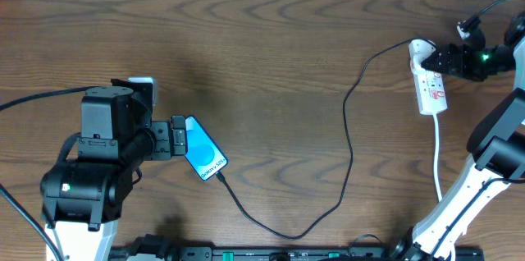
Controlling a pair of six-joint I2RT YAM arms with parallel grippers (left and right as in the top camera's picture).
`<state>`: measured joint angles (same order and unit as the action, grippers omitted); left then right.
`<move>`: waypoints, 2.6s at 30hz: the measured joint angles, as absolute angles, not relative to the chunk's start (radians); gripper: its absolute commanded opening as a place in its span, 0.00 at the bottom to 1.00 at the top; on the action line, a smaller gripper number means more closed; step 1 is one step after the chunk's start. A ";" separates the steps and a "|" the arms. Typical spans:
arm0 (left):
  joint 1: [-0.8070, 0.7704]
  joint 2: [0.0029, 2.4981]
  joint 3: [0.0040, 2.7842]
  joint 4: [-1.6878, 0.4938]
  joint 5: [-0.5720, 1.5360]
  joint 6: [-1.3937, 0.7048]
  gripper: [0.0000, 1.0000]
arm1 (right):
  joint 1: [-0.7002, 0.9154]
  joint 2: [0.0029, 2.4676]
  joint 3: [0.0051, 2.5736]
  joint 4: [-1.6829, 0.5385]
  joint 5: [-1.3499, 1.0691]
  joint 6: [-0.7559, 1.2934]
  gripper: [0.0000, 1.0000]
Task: Plug charger to phone and switch on socket
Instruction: 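Move the right gripper over the white power strip's switch, then press the power strip switch beside the charger with the right gripper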
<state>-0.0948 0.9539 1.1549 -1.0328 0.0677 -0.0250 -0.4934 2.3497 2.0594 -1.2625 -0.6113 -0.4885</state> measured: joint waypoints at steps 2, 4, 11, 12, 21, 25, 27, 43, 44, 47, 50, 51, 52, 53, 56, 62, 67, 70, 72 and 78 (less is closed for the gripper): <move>-0.095 0.954 1.155 -1.033 0.068 -0.025 0.98 | -0.486 2.350 2.059 -1.243 -0.613 -0.488 0.99; -0.095 0.954 1.155 -1.033 0.068 -0.025 0.98 | -0.478 2.350 2.059 -1.232 -0.614 -0.488 0.99; -0.095 0.954 1.155 -1.033 0.068 -0.025 0.98 | -0.468 2.350 2.059 -1.211 -0.614 -0.479 0.99; -0.095 0.954 1.155 -1.033 0.068 -0.025 0.98 | -0.468 2.350 2.059 -1.210 -0.614 -0.477 0.99; -0.095 0.954 1.155 -1.033 0.068 -0.025 0.98 | -0.466 2.350 2.058 -1.209 -0.614 -0.453 0.99; -0.095 0.954 1.155 -1.033 0.068 -0.025 0.98 | -0.465 2.350 2.028 -1.190 -0.614 -0.450 0.99; -0.095 0.954 1.155 -1.033 0.068 -0.025 0.98 | -0.465 2.350 1.996 -1.179 -0.614 -0.446 0.99; -0.095 0.954 1.155 -1.033 0.068 -0.025 0.98 | -0.468 2.309 1.869 -1.079 -0.598 -0.433 0.99; -0.095 0.954 1.155 -1.033 0.068 -0.025 0.98 | -0.467 2.308 1.869 -1.079 -0.597 -0.430 0.99; -0.095 0.954 1.155 -1.033 0.068 -0.025 0.98 | -0.466 2.308 1.869 -1.078 -0.596 -0.426 0.99; -0.095 0.954 1.155 -1.033 0.068 -0.025 0.98 | -0.466 2.308 1.869 -1.077 -0.600 -0.423 0.99; -0.095 0.954 1.155 -1.033 0.068 -0.025 0.98 | -0.466 2.308 1.869 -1.076 -0.604 -0.422 0.99; -0.095 0.954 1.155 -1.033 0.068 -0.025 0.98 | -0.466 2.308 1.869 -1.076 -0.608 -0.420 0.99; -0.095 0.954 1.155 -1.033 0.068 -0.025 0.98 | -0.466 2.308 1.869 -1.076 -0.613 -0.419 0.99; -0.095 0.954 1.155 -1.033 0.068 -0.025 0.98 | -0.466 2.306 1.868 -1.077 -0.653 -0.412 0.99; -0.095 0.954 1.155 -1.033 0.068 -0.025 0.98 | -0.467 2.306 1.864 -1.076 -0.669 -0.405 0.99; -0.095 0.954 1.155 -1.033 0.068 -0.025 0.98 | -0.467 2.306 1.864 -1.076 -0.669 -0.401 0.99; -0.095 0.954 1.155 -1.033 0.068 -0.025 0.98 | -0.467 2.306 1.864 -1.076 -0.669 -0.398 0.99; -0.095 0.954 1.155 -1.033 0.068 -0.025 0.98 | -0.467 2.306 1.864 -1.074 -0.665 -0.386 0.99; -0.095 0.954 1.155 -1.033 0.068 -0.025 0.98 | -0.441 2.309 1.909 -1.117 -0.582 -0.250 0.99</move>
<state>-0.0948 0.9539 1.1549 -1.0328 0.0677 -0.0246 -0.4412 2.3093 1.9091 -1.1168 -0.5819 -0.2501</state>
